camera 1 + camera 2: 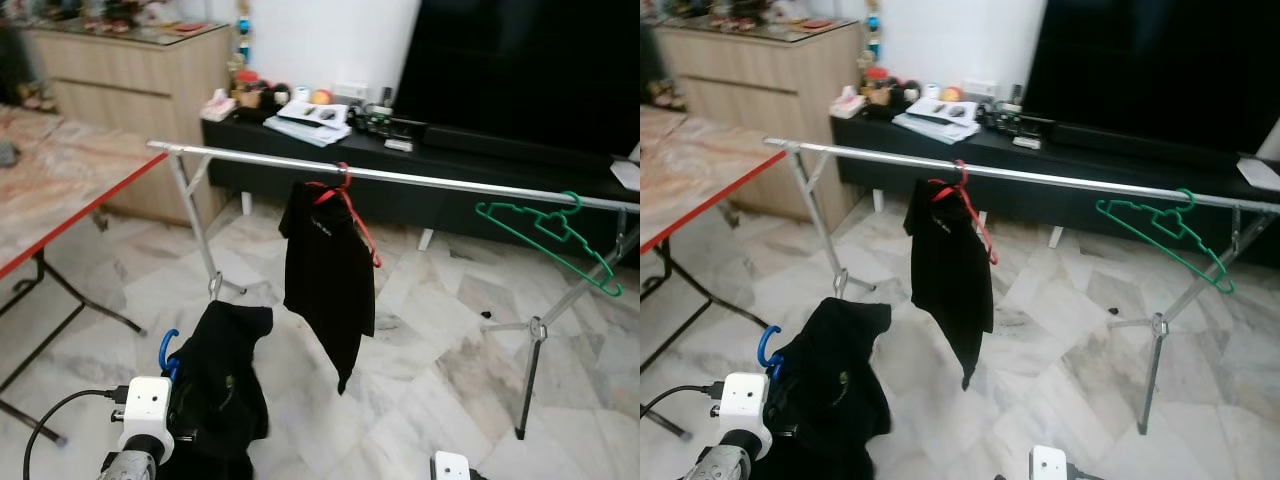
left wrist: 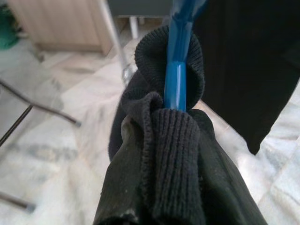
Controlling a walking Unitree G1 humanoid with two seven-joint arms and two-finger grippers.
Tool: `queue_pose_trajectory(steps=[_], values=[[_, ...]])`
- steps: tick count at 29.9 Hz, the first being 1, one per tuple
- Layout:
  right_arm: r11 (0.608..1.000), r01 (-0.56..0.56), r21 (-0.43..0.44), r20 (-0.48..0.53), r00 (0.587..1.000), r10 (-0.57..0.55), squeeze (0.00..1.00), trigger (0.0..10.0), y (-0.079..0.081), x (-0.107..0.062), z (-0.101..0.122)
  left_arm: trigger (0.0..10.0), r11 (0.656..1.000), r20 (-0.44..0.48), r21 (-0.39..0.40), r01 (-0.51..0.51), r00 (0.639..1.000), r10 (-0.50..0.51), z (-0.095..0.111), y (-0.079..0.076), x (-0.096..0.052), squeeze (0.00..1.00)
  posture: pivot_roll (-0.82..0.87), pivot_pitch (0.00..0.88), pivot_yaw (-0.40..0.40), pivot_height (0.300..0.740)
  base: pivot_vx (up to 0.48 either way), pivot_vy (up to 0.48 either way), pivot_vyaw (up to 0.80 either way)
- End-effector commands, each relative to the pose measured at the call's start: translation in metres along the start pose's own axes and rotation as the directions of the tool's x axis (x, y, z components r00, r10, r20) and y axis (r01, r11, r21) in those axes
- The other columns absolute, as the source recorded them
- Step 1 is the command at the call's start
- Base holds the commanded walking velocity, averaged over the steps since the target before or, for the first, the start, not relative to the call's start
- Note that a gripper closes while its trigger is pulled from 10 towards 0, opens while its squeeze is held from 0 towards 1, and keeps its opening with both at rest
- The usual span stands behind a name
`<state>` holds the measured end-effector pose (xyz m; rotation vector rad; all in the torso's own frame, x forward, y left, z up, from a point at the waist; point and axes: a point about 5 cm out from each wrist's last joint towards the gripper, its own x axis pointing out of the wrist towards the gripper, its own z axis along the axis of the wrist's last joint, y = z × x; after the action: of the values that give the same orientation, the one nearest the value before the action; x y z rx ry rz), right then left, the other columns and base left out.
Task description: Hang hanger
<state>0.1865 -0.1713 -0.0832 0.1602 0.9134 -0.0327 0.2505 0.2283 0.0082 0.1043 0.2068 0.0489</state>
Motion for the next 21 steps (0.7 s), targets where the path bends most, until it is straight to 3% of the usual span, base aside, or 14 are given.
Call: queue_pose_trajectory(steps=[1,21], values=[[1.000,0.024,-0.002,-0.011,1.000,-0.024,0.00,10.0,-0.009,-0.002,-0.003,10.0,1.000,0.028,-0.009,0.018,0.999,-0.018,0.006,-0.007,0.004,0.00,0.15,0.000,-0.036,0.740,0.311,0.000,0.00],[1.000,0.017,-0.003,-0.008,1.000,-0.017,0.00,10.0,-0.007,-0.001,-0.001,10.0,1.000,0.053,-0.005,0.022,0.998,-0.021,0.016,-0.006,0.012,0.00,0.15,0.000,-0.037,0.740,0.313,0.000,0.00]])
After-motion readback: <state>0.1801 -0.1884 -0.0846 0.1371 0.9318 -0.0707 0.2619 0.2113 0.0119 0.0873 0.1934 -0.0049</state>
